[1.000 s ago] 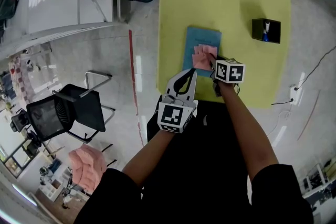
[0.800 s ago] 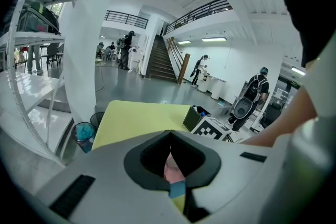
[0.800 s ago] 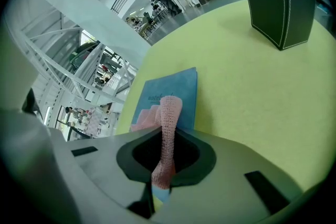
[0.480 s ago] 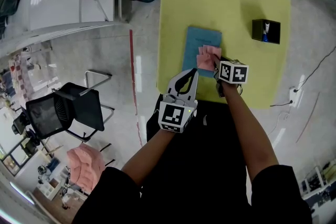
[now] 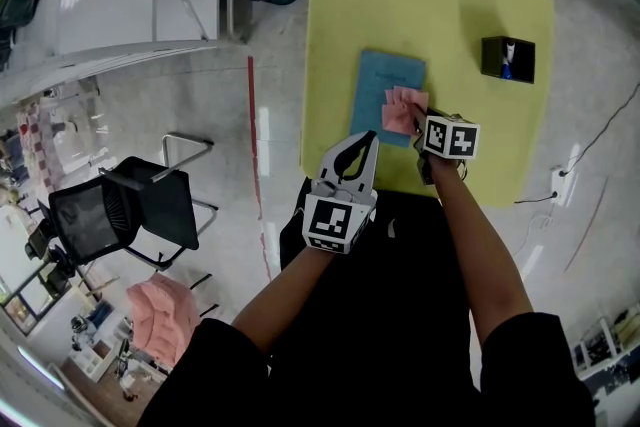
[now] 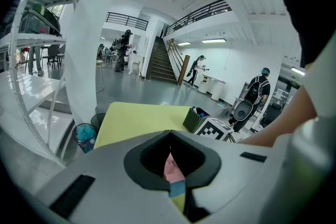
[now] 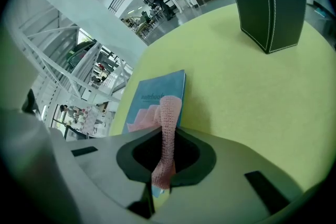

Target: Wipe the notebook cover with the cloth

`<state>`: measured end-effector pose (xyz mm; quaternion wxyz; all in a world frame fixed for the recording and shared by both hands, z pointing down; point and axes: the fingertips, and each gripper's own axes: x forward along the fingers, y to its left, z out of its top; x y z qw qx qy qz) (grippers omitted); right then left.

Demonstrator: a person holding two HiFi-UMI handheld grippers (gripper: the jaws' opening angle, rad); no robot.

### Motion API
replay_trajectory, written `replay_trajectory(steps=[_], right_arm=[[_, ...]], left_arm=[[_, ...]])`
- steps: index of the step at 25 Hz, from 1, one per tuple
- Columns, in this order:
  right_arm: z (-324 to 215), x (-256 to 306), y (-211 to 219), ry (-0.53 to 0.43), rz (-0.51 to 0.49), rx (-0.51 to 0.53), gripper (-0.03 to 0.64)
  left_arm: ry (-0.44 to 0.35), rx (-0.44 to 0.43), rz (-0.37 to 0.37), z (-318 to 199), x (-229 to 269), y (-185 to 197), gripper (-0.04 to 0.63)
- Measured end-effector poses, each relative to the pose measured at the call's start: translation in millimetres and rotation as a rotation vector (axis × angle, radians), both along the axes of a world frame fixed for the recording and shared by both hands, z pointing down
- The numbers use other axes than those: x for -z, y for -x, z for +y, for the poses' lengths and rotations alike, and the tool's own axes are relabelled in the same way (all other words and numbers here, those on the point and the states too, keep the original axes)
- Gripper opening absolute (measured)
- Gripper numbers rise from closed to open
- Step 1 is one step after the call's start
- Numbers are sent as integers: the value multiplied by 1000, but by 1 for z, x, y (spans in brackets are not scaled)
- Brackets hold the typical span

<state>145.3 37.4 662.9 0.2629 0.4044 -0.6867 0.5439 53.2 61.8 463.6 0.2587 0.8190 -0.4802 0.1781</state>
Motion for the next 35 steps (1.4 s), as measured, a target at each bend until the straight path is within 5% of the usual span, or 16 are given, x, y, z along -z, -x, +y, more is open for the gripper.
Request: replay_trajectory(steps=[15,25,35], right_arm=[[0,24,-27,-68,61,-43,40],[12,93,69,-136,-53,-47,40],[16,61,135,-42,-56,-111,40]], left_arm=[[-8,-54,43,1,8,27,6],[-27,-74,69,-1,34,100,5],[-23,-52,97,-5,28,153,6]])
